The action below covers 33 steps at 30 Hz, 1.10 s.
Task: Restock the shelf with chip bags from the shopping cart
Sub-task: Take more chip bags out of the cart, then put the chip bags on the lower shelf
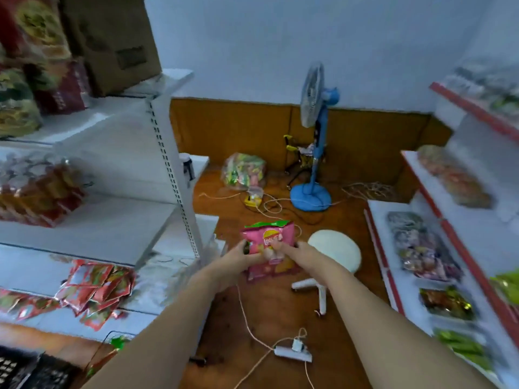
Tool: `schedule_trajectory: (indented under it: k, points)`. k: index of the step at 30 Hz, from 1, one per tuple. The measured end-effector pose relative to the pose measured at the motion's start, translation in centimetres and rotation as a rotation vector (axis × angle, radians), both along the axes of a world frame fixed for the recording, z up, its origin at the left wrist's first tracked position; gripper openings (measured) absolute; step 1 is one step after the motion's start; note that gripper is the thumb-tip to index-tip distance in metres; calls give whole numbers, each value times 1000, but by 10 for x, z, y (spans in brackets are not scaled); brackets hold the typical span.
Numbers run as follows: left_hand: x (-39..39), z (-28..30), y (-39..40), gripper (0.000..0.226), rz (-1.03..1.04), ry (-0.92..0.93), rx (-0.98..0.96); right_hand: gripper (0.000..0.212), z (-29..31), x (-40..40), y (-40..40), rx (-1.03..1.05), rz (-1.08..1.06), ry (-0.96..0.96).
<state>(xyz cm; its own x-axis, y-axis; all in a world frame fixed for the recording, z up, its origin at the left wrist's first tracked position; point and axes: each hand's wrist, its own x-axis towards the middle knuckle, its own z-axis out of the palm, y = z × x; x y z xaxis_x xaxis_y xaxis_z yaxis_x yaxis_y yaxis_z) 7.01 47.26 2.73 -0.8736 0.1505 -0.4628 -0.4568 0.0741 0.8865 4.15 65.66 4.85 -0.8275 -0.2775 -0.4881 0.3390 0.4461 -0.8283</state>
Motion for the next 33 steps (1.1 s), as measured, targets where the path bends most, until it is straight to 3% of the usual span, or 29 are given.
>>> schedule_trajectory:
  k: [2, 3, 8, 11, 14, 16, 17, 19, 22, 26, 28, 31, 33]
  points:
    - [-20, 1, 55, 117, -75, -37, -76, 94, -8, -5, 53, -10, -118, 14]
    - [-29, 1, 84, 115, -95, -61, -77, 101, -13, -7, 80, -8, -176, 6]
    - [-71, -22, 226, 125, -162, -62, -107, 72, -26, -7, 214, -87, -402, -73]
    - [-83, -30, 305, 94, -225, -49, -147, 90, -48, -12, 287, -144, -521, -68]
    - [-91, -33, 374, 95, -295, -28, -157, 91, -66, -15, 347, -173, -626, -64]
    - [-99, -41, 412, 61, -309, 44, -143, 93, -74, -15, 378, -184, -702, -34]
    - [-103, -46, 428, 49, -315, 76, -161, 92, -75, -16, 392, -191, -738, -18]
    - [-111, -49, 457, 46, -342, 96, -184, 84, -70, -16, 412, -187, -788, -9]
    - [-133, -56, 489, 44, -408, 66, -156, 56, -67, -23, 437, -183, -872, 6]
    - [-167, -53, 520, 31, -587, 41, -134, 93, -83, -43, 459, -180, -1060, 48]
    - [-193, -54, 536, 43, -669, 45, -100, 88, -84, -54, 465, -149, -1127, 70]
    - [-241, -97, 564, 101, -750, 89, -149, 54, -72, -73, 469, -141, -1194, 96]
    - [-267, -122, 585, 104, -803, 110, -190, 46, -73, -87, 480, -139, -1258, 124]
